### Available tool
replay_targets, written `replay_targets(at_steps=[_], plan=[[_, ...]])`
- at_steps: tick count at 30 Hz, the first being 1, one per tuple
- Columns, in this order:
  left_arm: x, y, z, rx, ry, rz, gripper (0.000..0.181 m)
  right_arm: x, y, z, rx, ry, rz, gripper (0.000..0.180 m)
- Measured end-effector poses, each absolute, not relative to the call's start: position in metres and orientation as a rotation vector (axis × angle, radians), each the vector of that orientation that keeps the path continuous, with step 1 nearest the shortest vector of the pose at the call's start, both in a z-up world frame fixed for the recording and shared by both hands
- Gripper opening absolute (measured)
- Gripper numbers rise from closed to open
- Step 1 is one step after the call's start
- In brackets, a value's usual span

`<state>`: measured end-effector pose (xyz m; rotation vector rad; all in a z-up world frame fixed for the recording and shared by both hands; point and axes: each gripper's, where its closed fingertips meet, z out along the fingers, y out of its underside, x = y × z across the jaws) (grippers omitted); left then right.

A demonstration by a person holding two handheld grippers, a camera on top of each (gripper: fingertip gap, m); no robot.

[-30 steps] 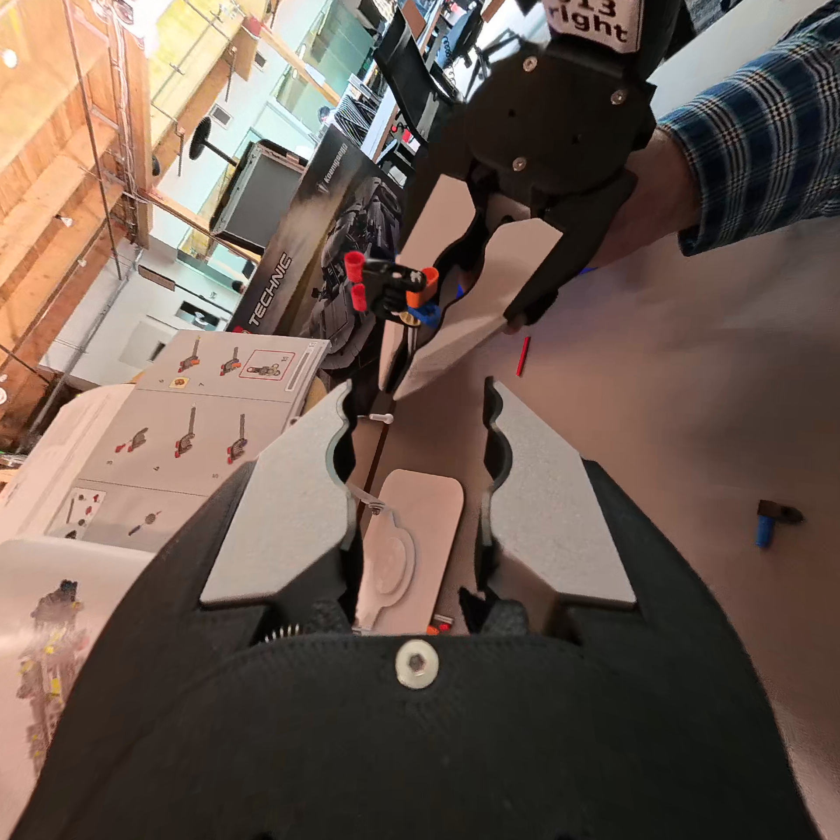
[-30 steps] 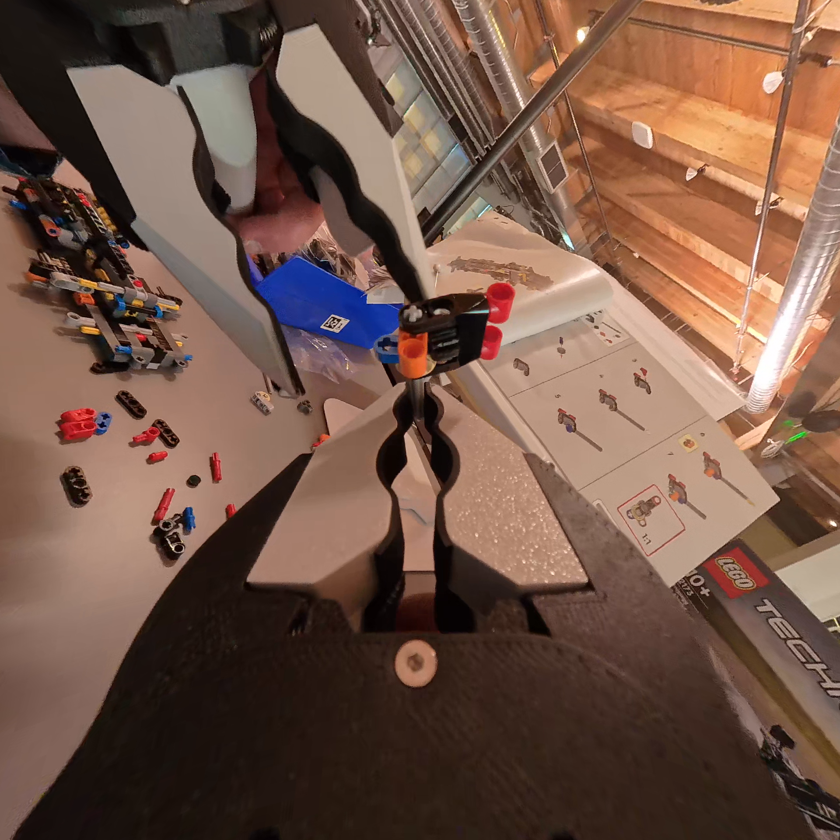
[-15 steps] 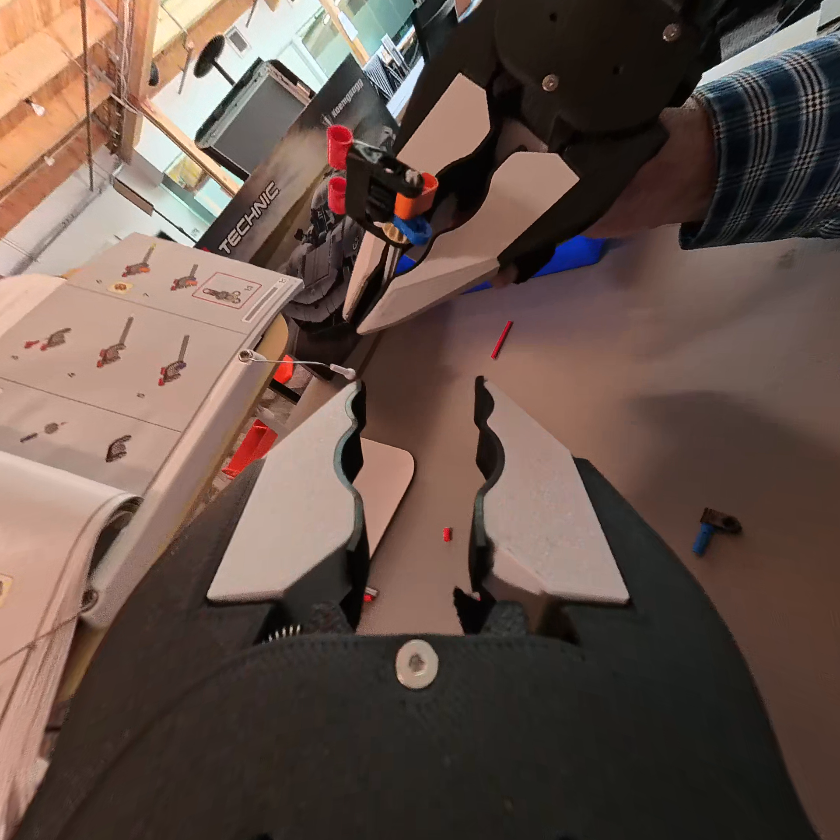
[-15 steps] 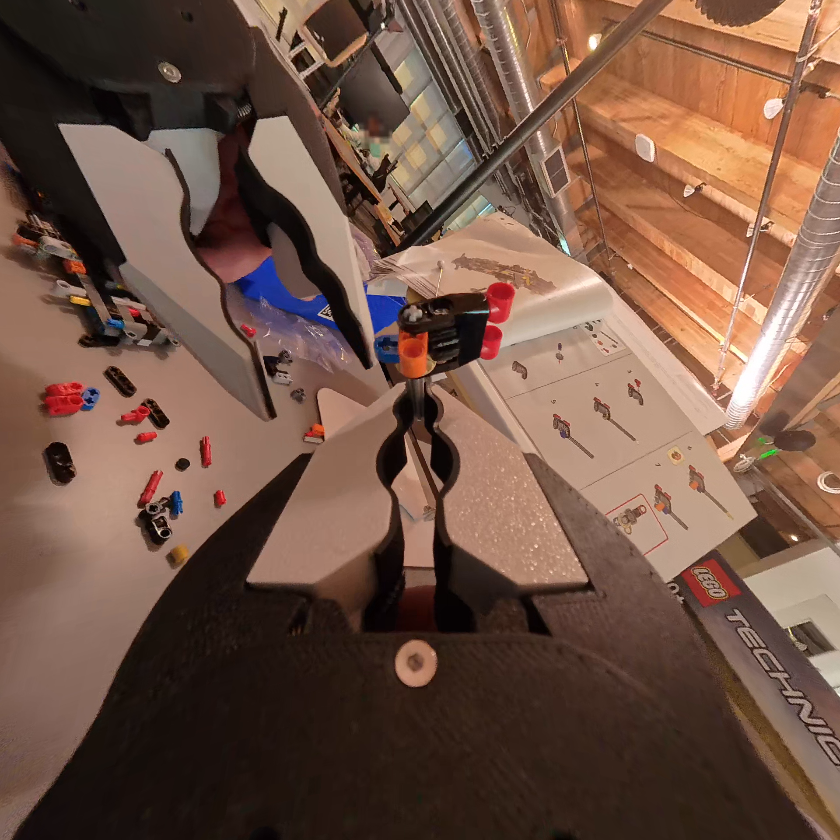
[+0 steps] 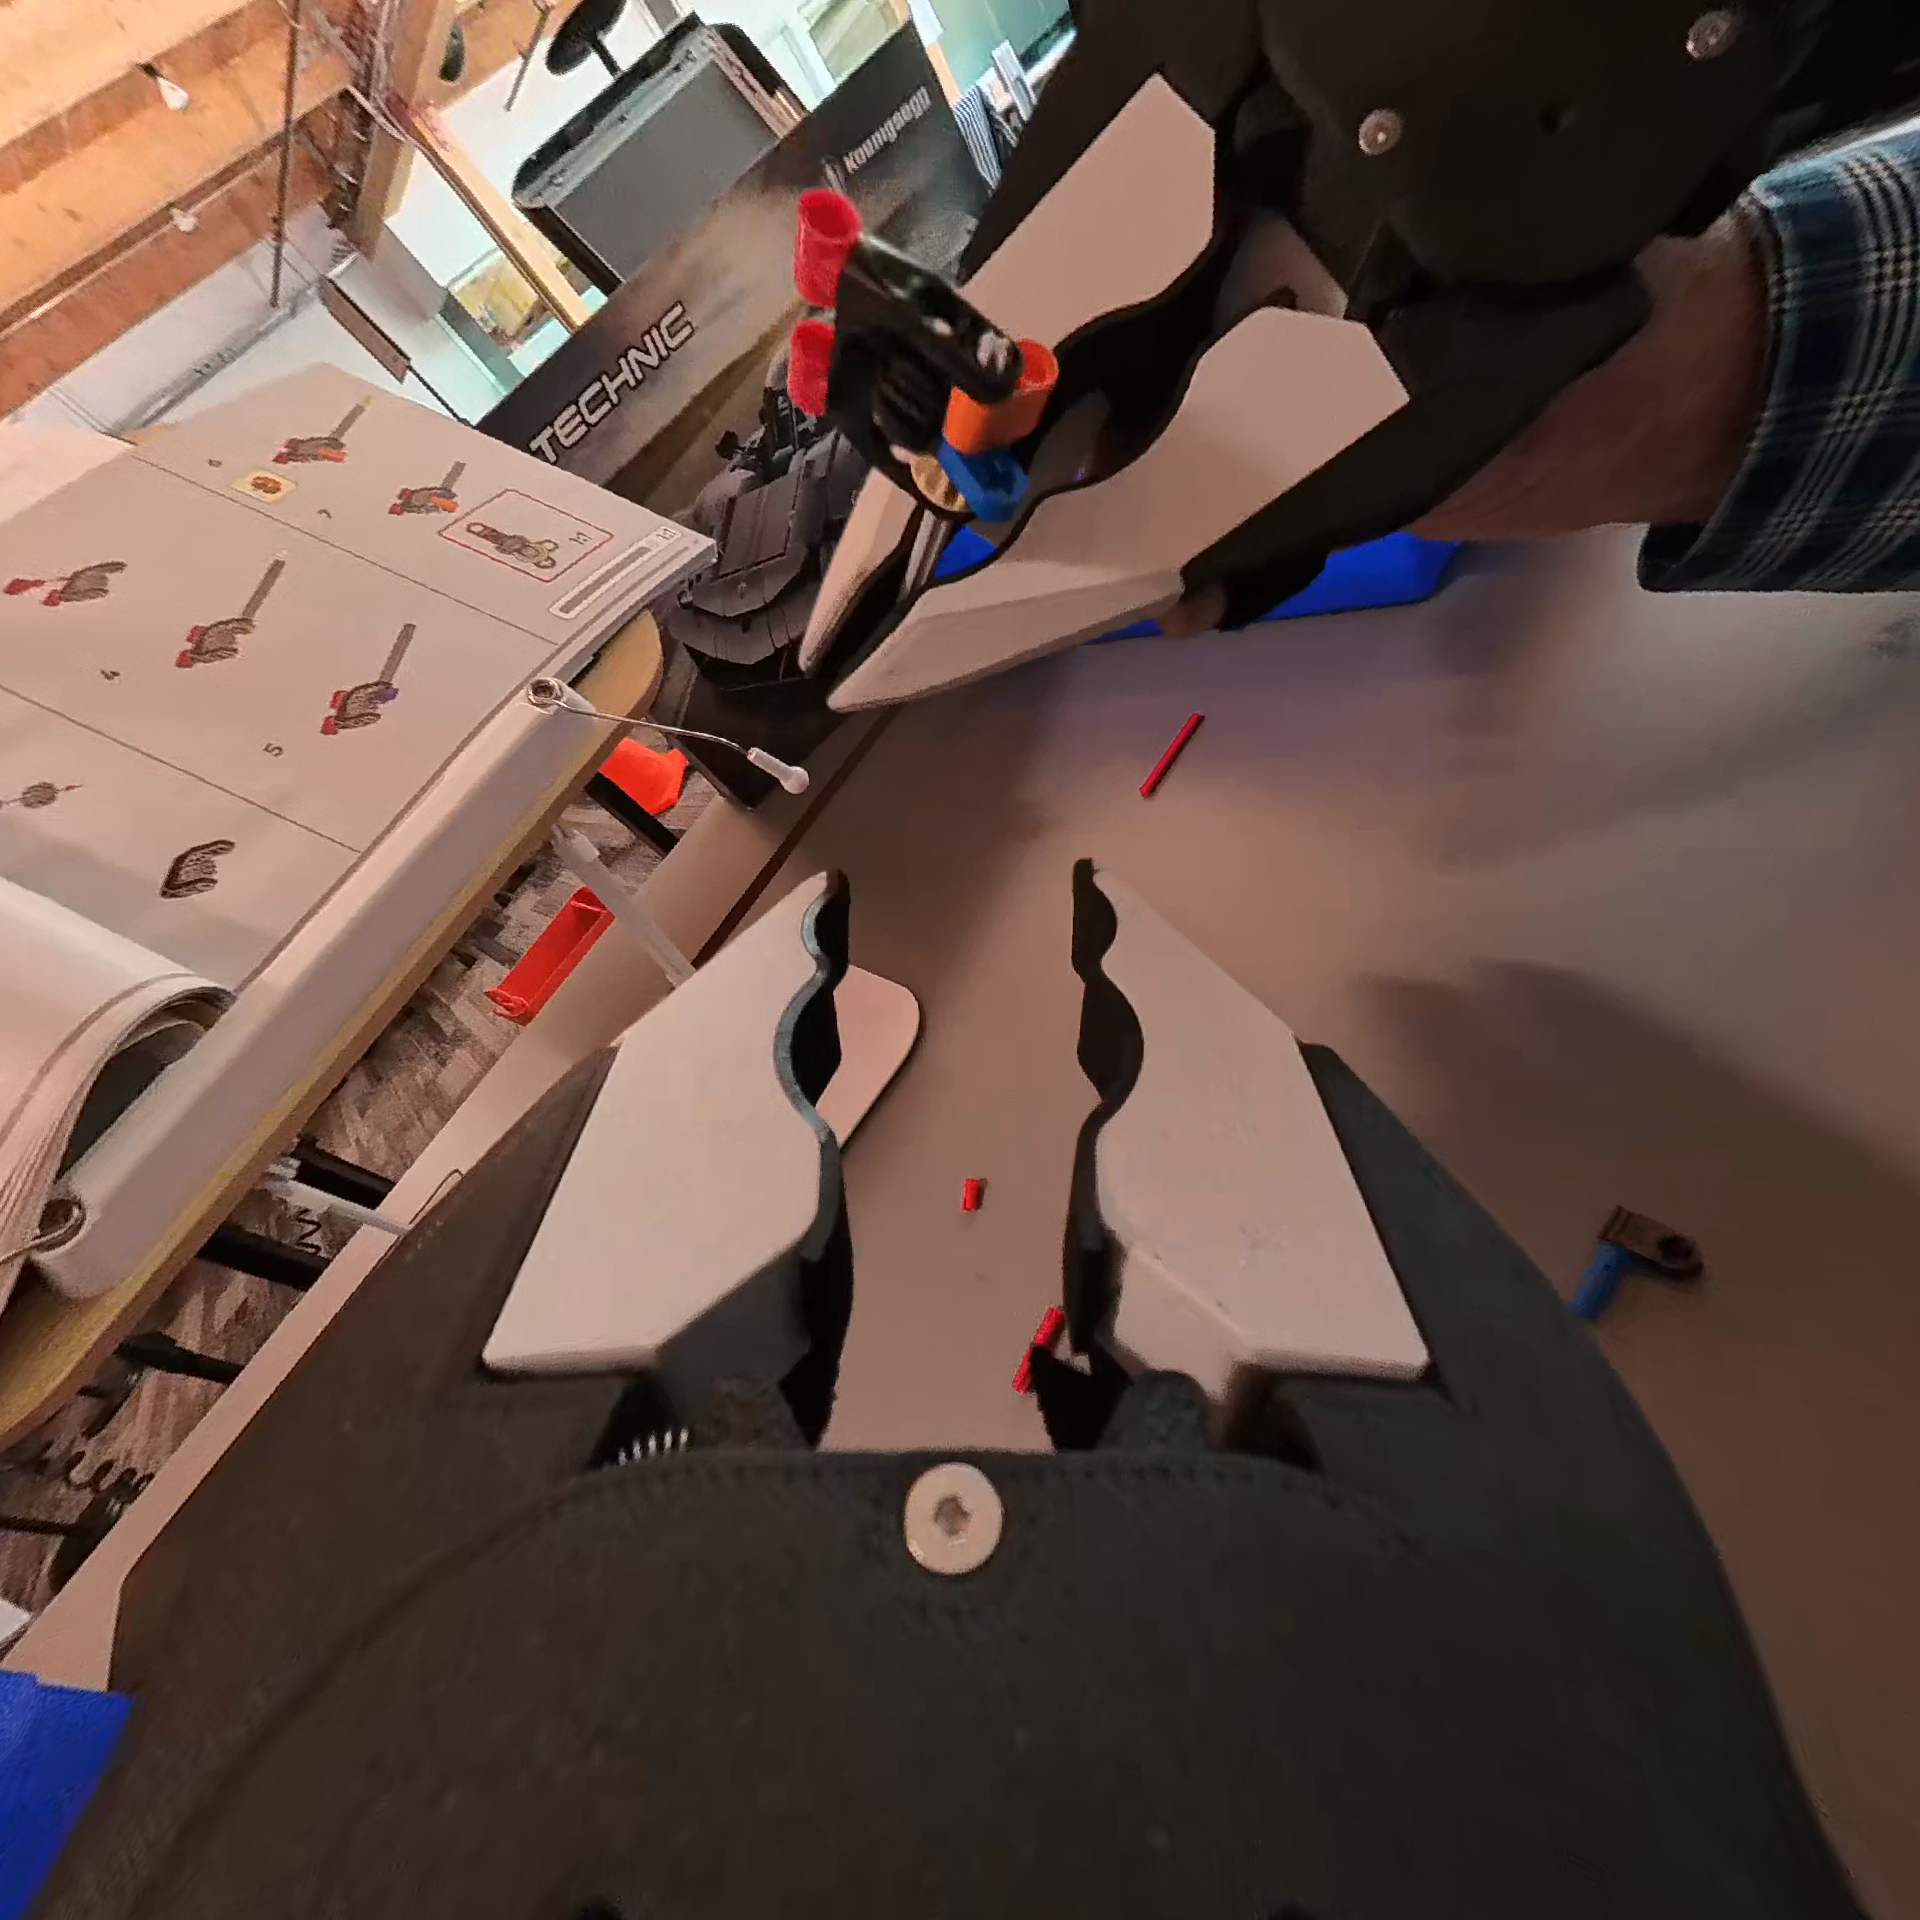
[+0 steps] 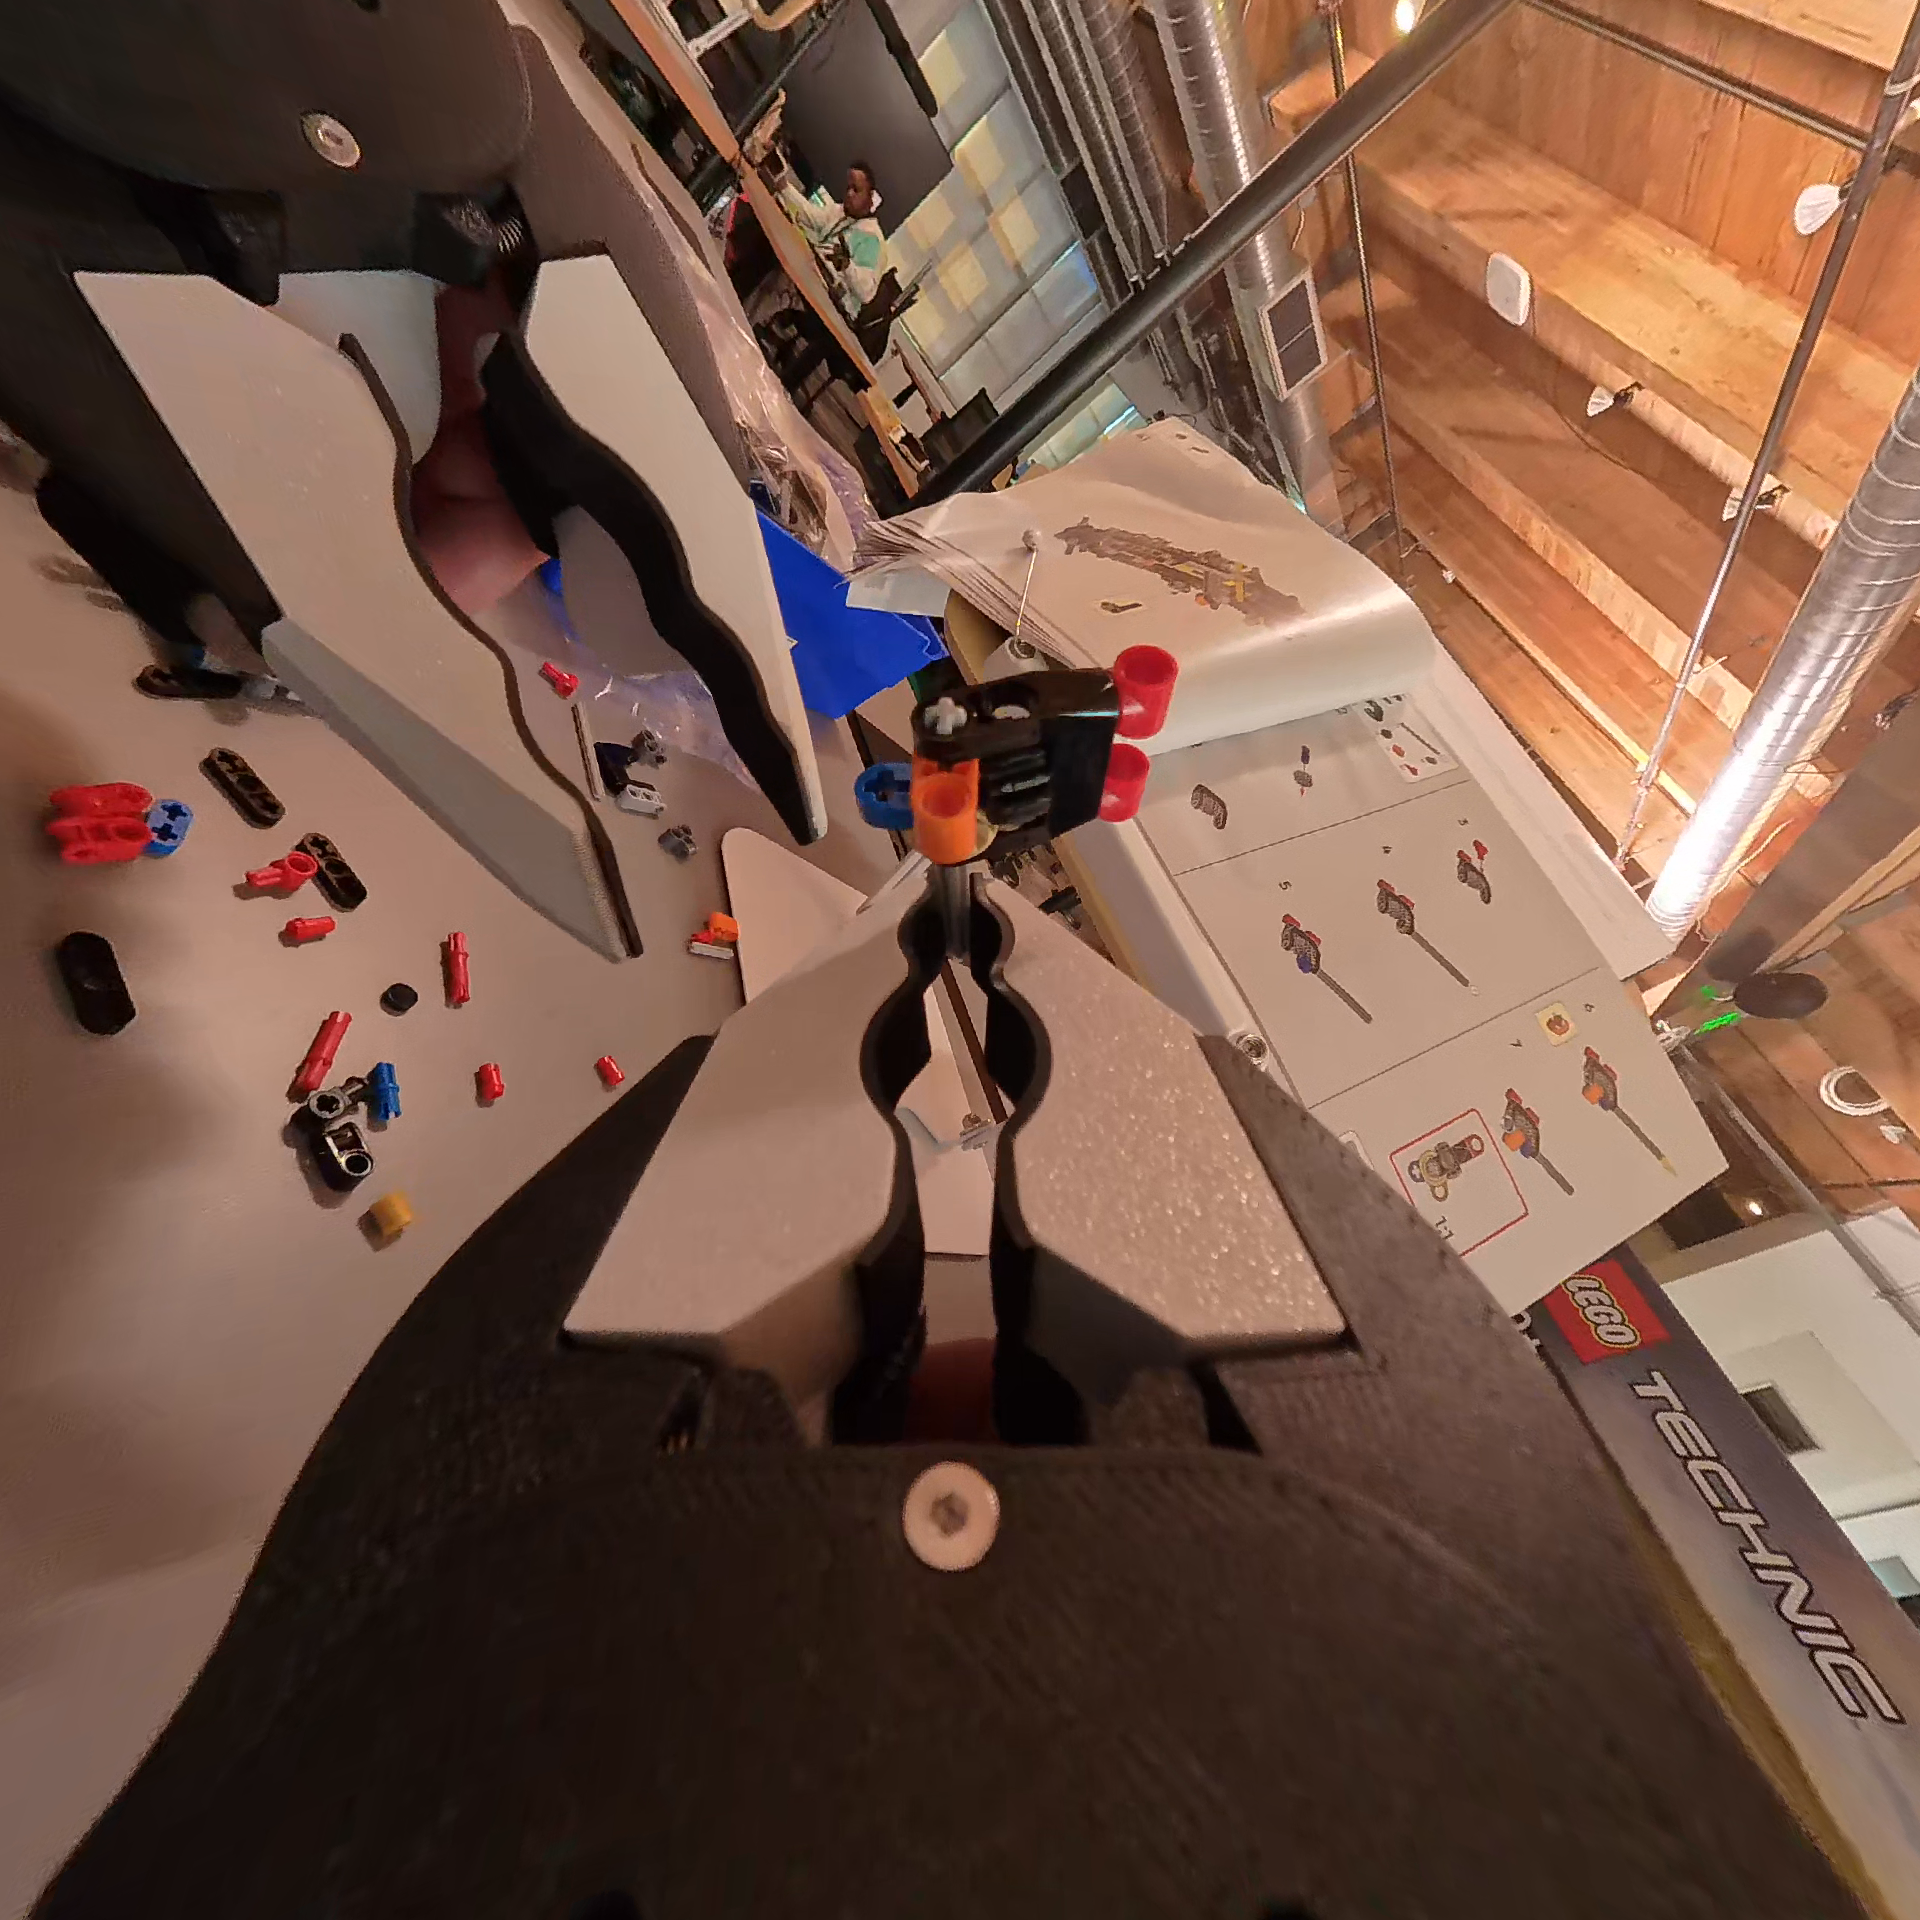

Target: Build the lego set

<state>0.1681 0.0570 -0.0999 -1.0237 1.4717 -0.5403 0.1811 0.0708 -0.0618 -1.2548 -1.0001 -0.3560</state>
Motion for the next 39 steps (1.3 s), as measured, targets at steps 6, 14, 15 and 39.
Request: replay_targets(at_steps=[6,14,15,39], plan=[[0.169,0.055,-0.096,-1.023,1.439,-0.546,0.040,0.182,0.072,-0.062,-1.259,-0.997,-0.356,0.000],[0.168,0.042,-0.071,-0.978,1.361,-0.613,0.032,0.184,0.073,-0.063,-1.265,-0.989,-0.357,0.000],[0.169,0.039,-0.069,-0.970,1.361,-0.616,0.032,0.184,0.073,-0.063,-1.267,-0.986,-0.356,0.000],[0.127,0.043,-0.103,-0.994,1.386,-0.479,0.032,0.184,0.074,-0.063,-1.268,-0.969,-0.330,0.000]])
